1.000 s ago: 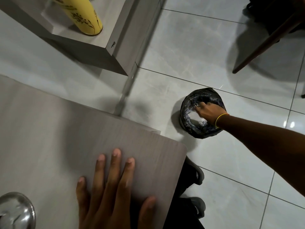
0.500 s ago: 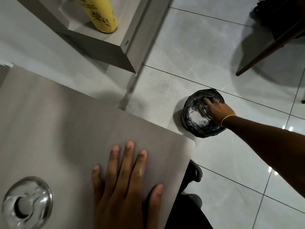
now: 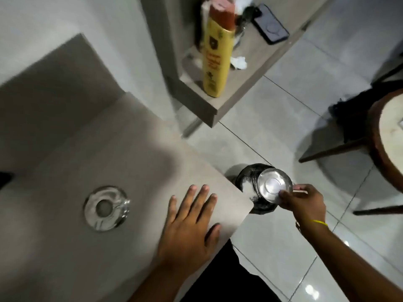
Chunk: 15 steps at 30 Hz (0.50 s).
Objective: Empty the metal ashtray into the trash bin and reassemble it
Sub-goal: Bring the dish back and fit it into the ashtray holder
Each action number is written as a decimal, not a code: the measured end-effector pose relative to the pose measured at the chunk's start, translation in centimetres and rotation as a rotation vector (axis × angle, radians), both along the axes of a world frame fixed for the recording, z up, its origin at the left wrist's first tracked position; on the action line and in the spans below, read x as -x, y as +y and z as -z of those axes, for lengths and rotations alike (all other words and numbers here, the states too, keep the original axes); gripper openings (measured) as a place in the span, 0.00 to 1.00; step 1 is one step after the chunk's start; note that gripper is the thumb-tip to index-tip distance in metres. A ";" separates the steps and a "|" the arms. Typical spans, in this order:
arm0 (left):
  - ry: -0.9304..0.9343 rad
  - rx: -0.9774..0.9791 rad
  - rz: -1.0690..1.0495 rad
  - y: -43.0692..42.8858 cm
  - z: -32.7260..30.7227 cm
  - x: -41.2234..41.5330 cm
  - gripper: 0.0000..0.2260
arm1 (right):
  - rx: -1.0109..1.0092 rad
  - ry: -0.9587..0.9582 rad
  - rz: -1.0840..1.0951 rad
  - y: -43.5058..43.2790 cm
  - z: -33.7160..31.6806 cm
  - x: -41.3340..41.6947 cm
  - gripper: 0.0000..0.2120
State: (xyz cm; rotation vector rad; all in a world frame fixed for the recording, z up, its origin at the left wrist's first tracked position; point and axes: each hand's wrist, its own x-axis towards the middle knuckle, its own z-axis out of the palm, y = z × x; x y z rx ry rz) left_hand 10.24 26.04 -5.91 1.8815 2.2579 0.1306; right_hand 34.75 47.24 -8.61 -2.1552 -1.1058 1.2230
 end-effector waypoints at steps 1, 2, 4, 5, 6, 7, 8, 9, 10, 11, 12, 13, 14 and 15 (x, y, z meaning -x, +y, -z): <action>-0.012 0.004 -0.008 0.2 -0.2 0.0 0.31 | -0.040 -0.010 -0.060 -1.2 -2.3 0.8 0.14; -0.021 0.014 -0.014 0.1 -0.5 0.0 0.31 | -0.072 -0.024 -0.122 -2.3 -4.5 1.7 0.14; -0.044 0.036 -0.016 0.1 -0.9 -0.2 0.31 | -0.131 -0.055 -0.256 -4.5 -8.4 4.1 0.14; -0.048 0.042 -0.021 0.0 -1.2 -0.3 0.31 | -0.154 -0.062 -0.321 -5.6 -10.0 5.6 0.14; -0.055 0.043 -0.047 -0.2 -1.3 -0.5 0.31 | -0.172 -0.051 -0.384 -6.8 -11.3 7.2 0.15; -0.061 0.041 -0.106 -0.8 -1.7 -0.5 0.31 | -0.183 -0.039 -0.464 -7.9 -12.3 9.1 0.15; -0.064 0.033 -0.177 -1.2 -1.9 -0.7 0.32 | -0.173 -0.034 -0.536 -8.9 -12.9 10.6 0.15; -0.068 0.034 -0.272 -1.8 -2.2 -0.8 0.34 | -0.163 -0.024 -0.599 -9.8 -13.3 11.9 0.16; -0.067 0.035 -0.407 -3.1 -2.6 -0.2 0.36 | -0.157 -0.009 -0.667 -11.0 -13.5 13.9 0.16; -0.079 0.030 -0.545 -4.4 -3.0 0.4 0.38 | -0.166 -0.013 -0.719 -12.1 -13.5 15.5 0.16; -0.088 0.021 -0.682 -6.3 -3.3 1.3 0.39 | -0.169 -0.036 -0.783 -13.3 -13.4 17.2 0.16; -0.084 0.009 -0.771 -7.8 -3.6 2.1 0.38 | -0.157 -0.050 -0.833 -14.3 -13.5 18.6 0.16; -0.066 0.011 -0.829 -9.7 -3.6 2.9 0.35 | -0.144 -0.047 -0.882 -15.3 -13.4 20.0 0.16; -0.035 0.016 -0.886 -12.0 -3.4 3.8 0.32 | -0.131 -0.031 -0.929 -16.7 -13.0 21.6 0.16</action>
